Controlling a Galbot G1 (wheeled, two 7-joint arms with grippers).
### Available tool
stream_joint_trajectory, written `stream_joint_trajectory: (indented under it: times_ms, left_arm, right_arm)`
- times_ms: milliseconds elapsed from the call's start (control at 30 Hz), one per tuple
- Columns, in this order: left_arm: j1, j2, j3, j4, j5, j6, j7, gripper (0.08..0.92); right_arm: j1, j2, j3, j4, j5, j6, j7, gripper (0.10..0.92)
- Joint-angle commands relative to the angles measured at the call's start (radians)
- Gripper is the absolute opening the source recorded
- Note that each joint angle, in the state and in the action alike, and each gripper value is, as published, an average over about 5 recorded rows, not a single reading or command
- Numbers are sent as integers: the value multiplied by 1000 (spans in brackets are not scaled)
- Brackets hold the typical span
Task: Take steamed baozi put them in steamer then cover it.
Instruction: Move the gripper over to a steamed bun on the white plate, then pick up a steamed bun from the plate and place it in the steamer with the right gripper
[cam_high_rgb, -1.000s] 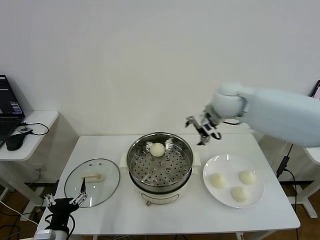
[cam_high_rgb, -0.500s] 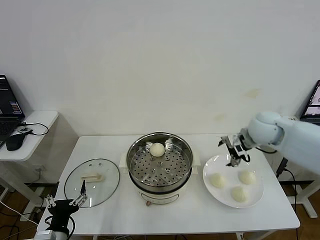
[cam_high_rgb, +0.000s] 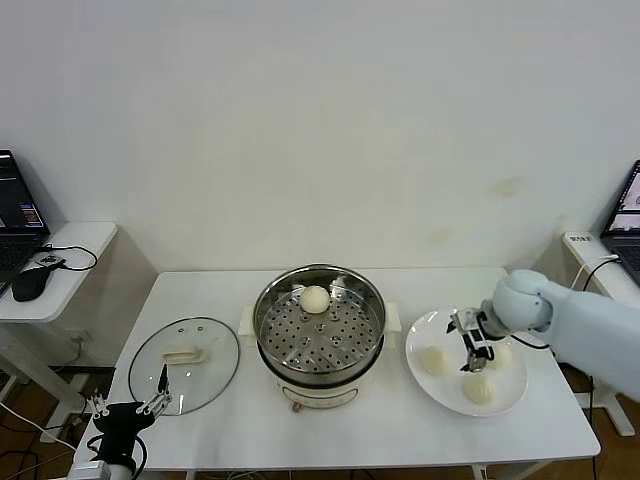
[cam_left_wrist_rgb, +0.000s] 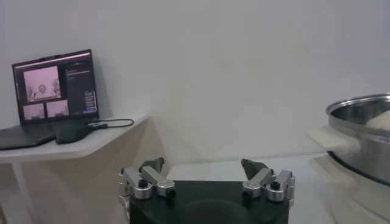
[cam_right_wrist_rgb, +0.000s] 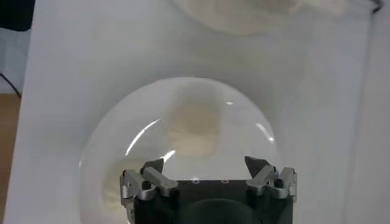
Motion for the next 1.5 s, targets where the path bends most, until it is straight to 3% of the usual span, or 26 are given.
stream_joint_trajectory:
  times_ms: [33,533,1033,1300,1500]
  left_arm:
    - [-2,0,2,8,1,0,1,823]
    - [-11,-3,0,14,1,-1,0,823]
    - [-5,-4,-2,7,2,-3,0,823]
    - [-6,0,-3,0,1,-3,-1,823]
    - [-8,12,-4,-12,-3,-3,0,823]
  right_arm:
    - [-99,66,58,-75,-24,9,10,823]
    - [-136,125,99,-132,-44,8,34,805]
    - [-125,118,113,-120,-35,1,29,618]
    - [80,24,64,-31,31,-24,-12,586]
    - [369,-32,-91,68,166,-58,-27,590]
